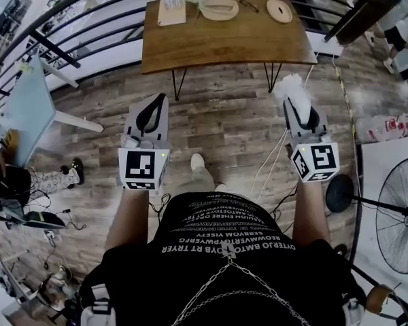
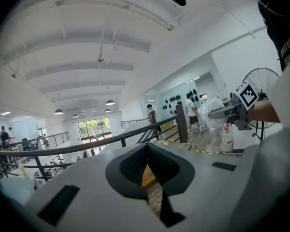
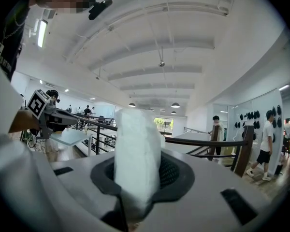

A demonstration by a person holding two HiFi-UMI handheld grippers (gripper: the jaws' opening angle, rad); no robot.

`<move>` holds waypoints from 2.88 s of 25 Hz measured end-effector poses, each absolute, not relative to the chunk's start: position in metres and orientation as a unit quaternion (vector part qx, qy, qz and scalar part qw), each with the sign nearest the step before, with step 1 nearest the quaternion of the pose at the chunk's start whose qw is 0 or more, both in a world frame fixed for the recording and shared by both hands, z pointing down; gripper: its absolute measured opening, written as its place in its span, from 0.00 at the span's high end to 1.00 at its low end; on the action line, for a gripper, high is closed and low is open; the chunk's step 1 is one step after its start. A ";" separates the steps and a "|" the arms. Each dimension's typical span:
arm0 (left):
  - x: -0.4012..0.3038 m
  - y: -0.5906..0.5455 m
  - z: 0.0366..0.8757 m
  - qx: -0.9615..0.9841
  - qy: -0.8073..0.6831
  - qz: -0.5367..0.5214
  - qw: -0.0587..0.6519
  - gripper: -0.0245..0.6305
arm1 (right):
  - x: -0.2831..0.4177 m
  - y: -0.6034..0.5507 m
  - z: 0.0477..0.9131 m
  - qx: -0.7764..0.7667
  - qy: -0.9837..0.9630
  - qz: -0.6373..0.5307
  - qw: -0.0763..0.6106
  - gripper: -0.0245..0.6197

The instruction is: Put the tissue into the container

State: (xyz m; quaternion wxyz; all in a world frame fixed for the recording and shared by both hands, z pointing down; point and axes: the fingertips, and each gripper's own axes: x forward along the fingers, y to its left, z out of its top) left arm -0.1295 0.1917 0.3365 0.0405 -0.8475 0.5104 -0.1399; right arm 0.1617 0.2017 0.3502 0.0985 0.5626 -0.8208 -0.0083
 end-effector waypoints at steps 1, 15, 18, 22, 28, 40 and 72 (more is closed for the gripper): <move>-0.130 0.187 0.337 -0.848 0.510 -0.140 0.040 0.93 | 0.161 0.198 0.351 0.564 -0.820 -0.007 0.099 0.78; -0.130 0.122 0.337 -0.857 0.494 -0.140 0.038 0.93 | 0.151 0.141 0.350 0.567 -0.818 -0.001 0.099 0.78; -0.136 0.108 0.337 -0.858 0.493 -0.141 0.039 0.93 | 0.145 0.130 0.350 0.569 -0.816 0.000 0.100 0.78; -0.143 0.088 0.335 -0.859 0.490 -0.140 0.041 0.93 | 0.137 0.113 0.348 0.571 -0.815 -0.002 0.100 0.78; -0.158 0.061 0.333 -0.862 0.487 -0.132 0.043 0.93 | 0.122 0.091 0.343 0.576 -0.811 -0.006 0.099 0.78; -0.191 0.023 0.333 -0.870 0.476 -0.122 0.043 0.93 | 0.087 0.069 0.328 0.584 -0.806 -0.011 0.096 0.78; -0.156 -0.022 0.348 -0.872 0.469 -0.135 0.033 0.93 | 0.106 0.021 0.345 0.575 -0.813 0.009 0.093 0.78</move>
